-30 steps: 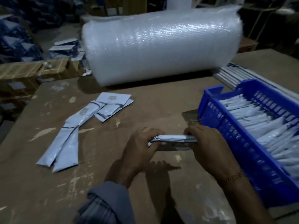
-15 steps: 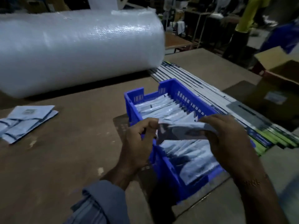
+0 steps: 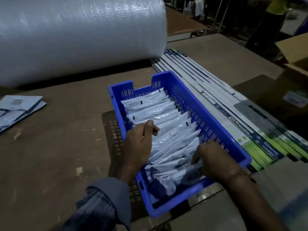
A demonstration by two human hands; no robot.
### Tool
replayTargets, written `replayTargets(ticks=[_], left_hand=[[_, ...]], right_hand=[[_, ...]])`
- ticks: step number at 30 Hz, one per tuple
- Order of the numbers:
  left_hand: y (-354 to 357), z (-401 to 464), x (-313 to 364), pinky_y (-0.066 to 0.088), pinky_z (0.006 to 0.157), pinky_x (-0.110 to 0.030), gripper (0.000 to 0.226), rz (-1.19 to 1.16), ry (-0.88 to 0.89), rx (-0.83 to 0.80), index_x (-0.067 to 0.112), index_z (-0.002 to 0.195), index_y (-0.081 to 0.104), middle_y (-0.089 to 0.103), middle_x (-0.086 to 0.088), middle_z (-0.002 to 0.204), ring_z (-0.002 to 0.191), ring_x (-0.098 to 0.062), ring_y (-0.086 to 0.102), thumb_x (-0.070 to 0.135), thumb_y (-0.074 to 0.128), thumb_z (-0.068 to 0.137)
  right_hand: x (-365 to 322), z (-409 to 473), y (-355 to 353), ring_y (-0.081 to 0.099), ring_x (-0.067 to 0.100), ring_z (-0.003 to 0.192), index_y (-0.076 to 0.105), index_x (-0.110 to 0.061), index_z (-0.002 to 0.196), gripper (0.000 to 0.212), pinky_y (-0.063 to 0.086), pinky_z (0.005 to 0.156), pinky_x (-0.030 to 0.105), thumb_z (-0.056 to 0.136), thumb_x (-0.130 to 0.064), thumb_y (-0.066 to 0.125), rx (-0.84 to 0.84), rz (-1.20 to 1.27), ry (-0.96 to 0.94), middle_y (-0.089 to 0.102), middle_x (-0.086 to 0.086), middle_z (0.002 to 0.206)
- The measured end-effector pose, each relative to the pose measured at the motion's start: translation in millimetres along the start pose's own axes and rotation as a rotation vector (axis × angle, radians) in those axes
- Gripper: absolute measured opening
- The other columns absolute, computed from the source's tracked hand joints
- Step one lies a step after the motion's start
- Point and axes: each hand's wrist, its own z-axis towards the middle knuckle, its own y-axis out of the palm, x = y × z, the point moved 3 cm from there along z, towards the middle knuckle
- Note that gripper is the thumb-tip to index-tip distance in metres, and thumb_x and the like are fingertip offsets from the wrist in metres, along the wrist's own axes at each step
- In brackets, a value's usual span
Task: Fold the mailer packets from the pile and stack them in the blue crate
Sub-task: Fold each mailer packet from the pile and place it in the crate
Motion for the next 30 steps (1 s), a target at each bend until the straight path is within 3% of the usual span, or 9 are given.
replayTargets(ticks=[7, 13, 18, 20, 23, 25, 27, 30], left_hand=[[1.5, 0.0, -1.5, 0.056, 0.074, -0.035, 0.057, 0.027, 0.014, 0.039, 0.026, 0.092, 0.076, 0.075, 0.012, 0.089, 0.082, -0.004, 0.069, 0.060, 0.034, 0.108], [-0.4, -2.6, 0.3, 0.054, 0.076, -0.029, 0.050, 0.038, 0.017, 0.042, 0.027, 0.093, 0.076, 0.075, 0.013, 0.090, 0.083, -0.002, 0.069, 0.054, 0.038, 0.110], [-4.2, -3.0, 0.9, 0.055, 0.078, -0.027, 0.046, -0.022, 0.085, 0.036, 0.021, 0.100, 0.078, 0.075, 0.011, 0.094, 0.088, -0.004, 0.069, 0.047, 0.042, 0.112], [-13.3, -7.5, 4.1, 0.054, 0.085, -0.025, 0.035, -0.040, 0.157, 0.148, 0.017, 0.107, 0.077, 0.074, 0.011, 0.102, 0.098, -0.007, 0.069, 0.035, 0.048, 0.113], [-43.0, -17.1, -15.2, 0.048, 0.097, -0.026, 0.023, 0.116, 0.215, 0.382, 0.016, 0.117, 0.073, 0.070, 0.006, 0.115, 0.111, -0.014, 0.065, 0.025, 0.053, 0.111], [-71.8, -22.8, -43.7, 0.048, 0.100, -0.034, 0.024, 0.170, 0.171, 0.436, 0.017, 0.120, 0.071, 0.068, 0.003, 0.117, 0.113, -0.019, 0.063, 0.026, 0.051, 0.111], [-108.5, -32.0, -73.1, 0.048, 0.099, -0.041, 0.024, 0.239, 0.089, 0.444, 0.017, 0.119, 0.069, 0.066, 0.001, 0.115, 0.111, -0.022, 0.061, 0.027, 0.048, 0.111], [-179.2, -52.7, -118.1, 0.040, 0.092, -0.032, 0.025, 0.382, -0.098, 0.438, 0.020, 0.125, 0.067, 0.064, -0.001, 0.121, 0.115, -0.021, 0.056, 0.029, 0.048, 0.112]], right_hand=[[-3.3, 24.2, 22.0, 0.069, 0.024, 0.105, 0.073, -0.021, 0.111, 0.029, 0.060, 0.090, 0.039, 0.083, -0.014, 0.077, -0.122, -0.126, 0.093, 0.071, 0.005, 0.111], [-6.1, 27.0, 27.3, 0.071, 0.026, 0.101, 0.070, -0.015, 0.105, 0.019, 0.060, 0.085, 0.036, 0.086, -0.013, 0.071, -0.160, -0.236, 0.095, 0.072, 0.007, 0.108], [-5.3, 21.4, 20.4, 0.072, 0.027, 0.101, 0.073, -0.014, 0.103, 0.026, 0.061, 0.087, 0.038, 0.077, -0.013, 0.073, -0.191, -0.144, 0.154, 0.073, 0.009, 0.105], [-11.8, 14.1, 14.8, 0.069, 0.024, 0.104, 0.071, -0.020, 0.109, 0.030, 0.060, 0.087, 0.037, 0.080, -0.019, 0.076, -0.111, -0.080, 0.182, 0.071, 0.004, 0.109], [-48.1, 7.0, -0.6, 0.068, 0.019, 0.100, 0.069, -0.026, 0.112, 0.028, 0.057, 0.083, 0.035, 0.088, -0.041, 0.076, 0.178, 0.064, 0.140, 0.072, -0.004, 0.106], [-89.1, 3.3, -13.6, 0.069, 0.018, 0.094, 0.070, -0.025, 0.108, 0.026, 0.058, 0.079, 0.037, 0.091, -0.045, 0.073, 0.350, 0.170, 0.054, 0.072, -0.005, 0.099], [-132.6, 5.1, -19.4, 0.068, 0.018, 0.088, 0.072, -0.025, 0.100, 0.018, 0.058, 0.075, 0.039, 0.093, -0.041, 0.071, 0.412, 0.258, -0.028, 0.072, -0.004, 0.094], [-196.5, 13.3, -18.8, 0.064, 0.020, 0.080, 0.067, -0.024, 0.085, 0.014, 0.056, 0.072, 0.041, 0.093, -0.036, 0.069, 0.466, 0.285, -0.087, 0.065, -0.003, 0.085]])
